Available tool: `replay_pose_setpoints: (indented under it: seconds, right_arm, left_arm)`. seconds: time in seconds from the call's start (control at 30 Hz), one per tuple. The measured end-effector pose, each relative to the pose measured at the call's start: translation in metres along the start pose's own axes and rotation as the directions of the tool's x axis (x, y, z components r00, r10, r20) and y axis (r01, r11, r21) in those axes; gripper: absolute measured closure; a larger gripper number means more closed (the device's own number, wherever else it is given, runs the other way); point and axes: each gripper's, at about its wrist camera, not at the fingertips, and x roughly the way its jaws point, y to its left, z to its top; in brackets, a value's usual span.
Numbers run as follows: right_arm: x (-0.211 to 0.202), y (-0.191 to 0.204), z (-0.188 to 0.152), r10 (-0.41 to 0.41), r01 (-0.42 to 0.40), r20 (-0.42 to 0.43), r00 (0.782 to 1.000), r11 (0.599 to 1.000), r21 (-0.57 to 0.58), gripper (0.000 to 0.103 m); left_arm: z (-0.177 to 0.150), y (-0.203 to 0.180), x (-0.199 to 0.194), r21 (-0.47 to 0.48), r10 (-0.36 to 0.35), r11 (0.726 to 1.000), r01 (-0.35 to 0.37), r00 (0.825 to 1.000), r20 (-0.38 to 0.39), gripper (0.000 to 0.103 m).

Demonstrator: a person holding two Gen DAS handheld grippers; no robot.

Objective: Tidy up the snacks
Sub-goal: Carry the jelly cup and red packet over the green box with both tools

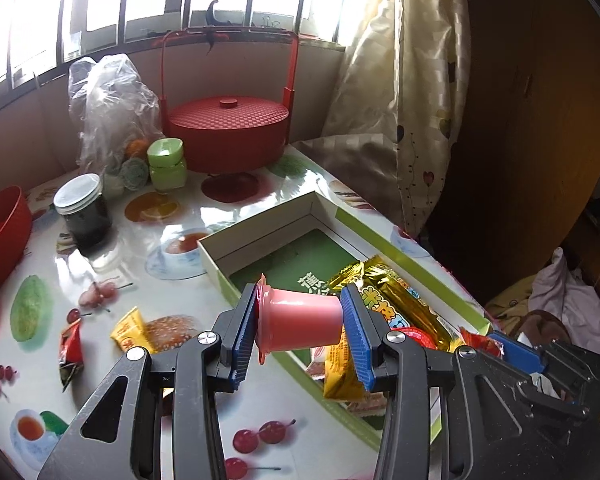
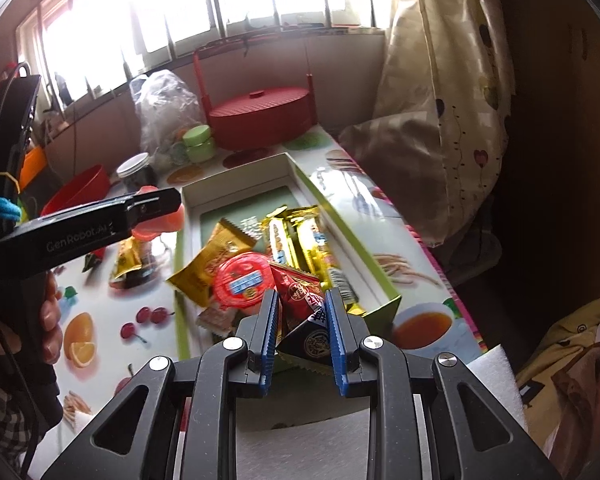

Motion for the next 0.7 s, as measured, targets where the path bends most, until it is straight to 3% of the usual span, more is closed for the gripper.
replay_pose_setpoints:
  seconds: [0.7]
  right_arm:
    - [0.039,-0.018,0.017,-0.058,0.057,-0.017,0.998,0.998,-0.036,0.08]
  left_arm:
    - [0.002,-0.013,0.044,0.009,-0.002,1.0,0.003,0.998,-0.068,0.06]
